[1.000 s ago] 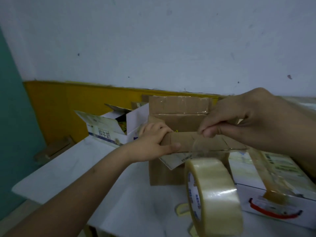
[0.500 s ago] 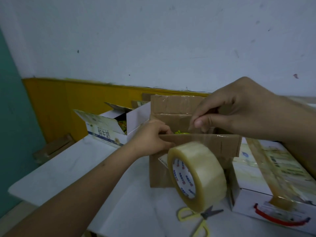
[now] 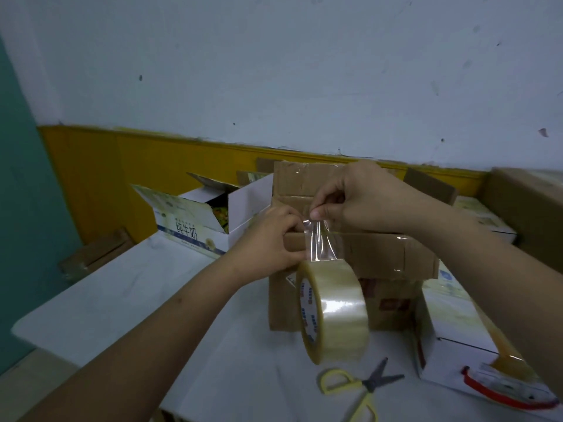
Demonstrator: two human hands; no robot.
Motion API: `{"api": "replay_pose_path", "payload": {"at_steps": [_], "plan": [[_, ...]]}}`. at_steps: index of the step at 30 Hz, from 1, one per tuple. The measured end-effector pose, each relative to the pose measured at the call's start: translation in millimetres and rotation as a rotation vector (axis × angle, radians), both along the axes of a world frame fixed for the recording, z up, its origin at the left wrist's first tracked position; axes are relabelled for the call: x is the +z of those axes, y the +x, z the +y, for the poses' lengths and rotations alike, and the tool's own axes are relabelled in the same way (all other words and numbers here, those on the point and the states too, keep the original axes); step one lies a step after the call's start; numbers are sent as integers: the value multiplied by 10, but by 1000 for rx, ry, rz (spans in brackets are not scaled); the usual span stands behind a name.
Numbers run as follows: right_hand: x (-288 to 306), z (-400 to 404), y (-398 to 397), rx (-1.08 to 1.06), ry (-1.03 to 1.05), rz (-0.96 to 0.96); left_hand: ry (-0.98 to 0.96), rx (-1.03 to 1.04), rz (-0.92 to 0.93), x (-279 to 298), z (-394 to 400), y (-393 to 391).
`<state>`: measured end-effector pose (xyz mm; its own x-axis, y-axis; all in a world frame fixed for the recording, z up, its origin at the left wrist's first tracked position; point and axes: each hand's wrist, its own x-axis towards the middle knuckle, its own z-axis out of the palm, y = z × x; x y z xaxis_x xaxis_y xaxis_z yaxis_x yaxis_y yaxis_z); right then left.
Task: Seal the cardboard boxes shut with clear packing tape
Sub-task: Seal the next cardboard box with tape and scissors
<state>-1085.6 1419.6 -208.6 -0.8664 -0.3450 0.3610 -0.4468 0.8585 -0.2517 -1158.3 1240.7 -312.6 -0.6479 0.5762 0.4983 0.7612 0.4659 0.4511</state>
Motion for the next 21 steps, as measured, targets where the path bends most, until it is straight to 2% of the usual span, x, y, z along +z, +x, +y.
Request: {"api": "replay_pose_path", "payload": {"at_steps": [7, 10, 15, 21], "plan": [[-44, -6, -349, -60, 68, -97, 122, -23, -142, 12, -37, 104], [-97, 10, -437, -73, 38, -208, 166, -45, -126, -8, -26, 108], [-170, -30, -511, -85, 82, -257, 183, -62, -72, -30, -16, 84], [-219, -2, -532, -125, 97, -586, 147, -52, 4, -78, -51, 92]]}}
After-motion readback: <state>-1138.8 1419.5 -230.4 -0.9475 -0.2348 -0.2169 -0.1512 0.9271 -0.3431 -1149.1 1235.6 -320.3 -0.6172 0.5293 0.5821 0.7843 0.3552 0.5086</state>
